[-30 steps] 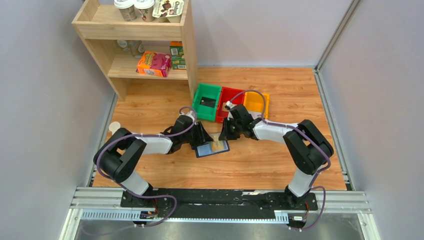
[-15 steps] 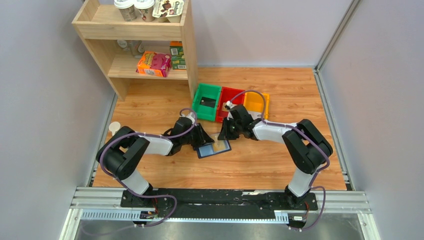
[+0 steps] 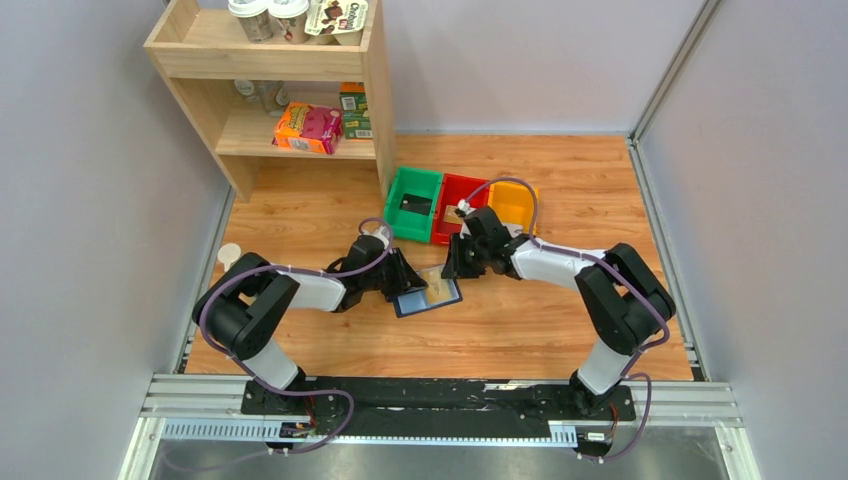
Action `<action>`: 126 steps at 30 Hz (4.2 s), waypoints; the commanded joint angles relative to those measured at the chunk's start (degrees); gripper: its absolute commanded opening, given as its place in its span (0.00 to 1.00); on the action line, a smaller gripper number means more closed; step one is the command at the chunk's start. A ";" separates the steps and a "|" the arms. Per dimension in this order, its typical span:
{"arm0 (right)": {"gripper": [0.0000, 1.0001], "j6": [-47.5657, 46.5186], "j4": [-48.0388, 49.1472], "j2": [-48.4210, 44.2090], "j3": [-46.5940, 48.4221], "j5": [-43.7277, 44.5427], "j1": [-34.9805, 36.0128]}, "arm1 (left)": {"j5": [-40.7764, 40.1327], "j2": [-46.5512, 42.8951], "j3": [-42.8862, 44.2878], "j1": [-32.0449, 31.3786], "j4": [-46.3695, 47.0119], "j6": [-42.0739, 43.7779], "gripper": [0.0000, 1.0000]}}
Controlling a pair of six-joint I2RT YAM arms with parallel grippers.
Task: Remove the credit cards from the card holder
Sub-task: Remove the credit card from the card holder.
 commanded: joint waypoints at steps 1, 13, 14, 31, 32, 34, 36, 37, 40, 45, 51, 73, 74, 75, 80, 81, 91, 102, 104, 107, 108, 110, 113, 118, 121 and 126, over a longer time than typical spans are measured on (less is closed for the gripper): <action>0.24 -2.20 -1.96 -2.48 2.29 1.76 -0.35 | -0.50 -1.10 -0.51 -0.20 -0.65 0.53 0.31; 0.18 -1.15 -0.20 0.06 1.15 -1.32 -0.35 | -0.67 -1.37 -0.25 -0.20 -1.00 0.62 0.31; 0.19 -1.15 -0.11 0.24 1.15 -1.49 -0.35 | -0.67 -1.37 -0.33 -0.20 -0.83 0.53 0.31; 0.15 1.05 0.85 2.09 -1.31 -2.99 0.01 | 1.17 -0.84 -0.25 -0.20 2.16 -2.36 0.31; 0.15 1.05 0.85 2.17 -1.32 -2.81 -0.08 | 1.09 -1.27 -0.51 -0.20 2.34 -2.54 0.30; 0.15 1.14 0.76 2.18 -1.32 -2.46 0.01 | 0.91 -2.06 -0.95 -0.20 2.60 -2.90 0.27; 0.15 1.31 0.76 2.18 -1.40 -2.29 0.01 | 0.91 -2.85 -1.12 -0.20 2.87 -3.33 0.24; 0.16 1.32 0.76 2.26 -1.58 -2.11 0.01 | 1.00 -3.12 -1.12 -0.20 2.87 -3.51 0.23; 0.15 1.49 0.94 2.53 -1.67 -2.02 0.01 | 1.35 -3.74 -1.39 -0.20 3.57 -3.95 0.17; 0.14 1.84 1.20 2.88 -2.28 -1.23 0.01 | 1.88 -4.44 -2.62 -0.20 4.89 -5.18 0.06; 0.13 1.93 1.12 3.49 -2.81 -0.35 -0.08 | 1.18 -6.02 -4.72 -0.20 4.80 -5.36 0.00; 0.23 1.40 5.33 -1.26 1.41 -9.31 1.15 | -1.29 -6.73 -7.37 -0.20 2.60 -3.95 0.00; 0.22 1.49 5.51 -0.64 1.58 -10.01 1.15 | -1.37 -6.81 -7.37 -0.20 2.43 -3.86 0.00; 0.21 1.66 5.86 -0.11 1.50 -10.54 1.06 | -1.37 -6.82 -7.19 -0.20 2.25 -3.69 0.00; 0.18 2.81 8.13 2.70 -0.34 -10.55 0.45 | -1.37 -6.55 -7.19 -0.20 2.08 -3.77 0.00; 0.18 3.07 8.67 3.22 -1.04 -10.63 0.10 | -1.37 -6.73 -7.28 -0.20 2.08 -3.86 0.00; 0.12 2.81 8.41 5.69 -4.39 -9.50 -1.75 | -2.07 -8.13 -9.12 -0.11 1.72 -4.48 0.00; 0.12 2.46 8.06 6.04 -4.30 -9.49 -1.93 | -2.25 -7.87 -10.00 -0.20 2.60 -5.18 0.21; 0.12 2.46 8.15 6.13 -4.22 -9.49 -1.93 | -2.34 -7.08 -10.09 -0.20 3.13 -5.44 0.26; 0.12 2.72 8.23 6.13 -4.22 -9.58 -1.93 | -2.08 -5.94 -10.00 -0.20 4.53 -5.79 0.28; 0.12 2.72 8.32 6.22 -4.22 -9.58 -1.93 | -1.64 -5.33 -10.00 -0.20 5.32 -5.80 0.29; 0.12 2.72 8.50 6.31 -4.22 -9.58 -1.93 | -1.38 -4.71 -9.83 -0.19 6.11 -5.97 0.28; 0.12 2.72 8.32 6.39 -4.30 -9.32 -1.93 | -0.94 -4.53 -9.74 -0.20 6.38 -5.97 0.19; 0.12 2.63 8.41 6.48 -4.65 -8.79 -2.10 | -2.69 -7.60 -11.93 -0.11 5.25 -5.88 0.00; 0.12 2.72 8.41 6.31 -4.57 -8.70 -2.45 | -4.01 -11.63 -13.60 0.24 2.96 -5.27 0.00; 0.12 2.63 7.62 4.64 -3.69 -8.52 -2.46 | -5.77 -20.32 -14.66 0.77 -4.23 -2.99 0.00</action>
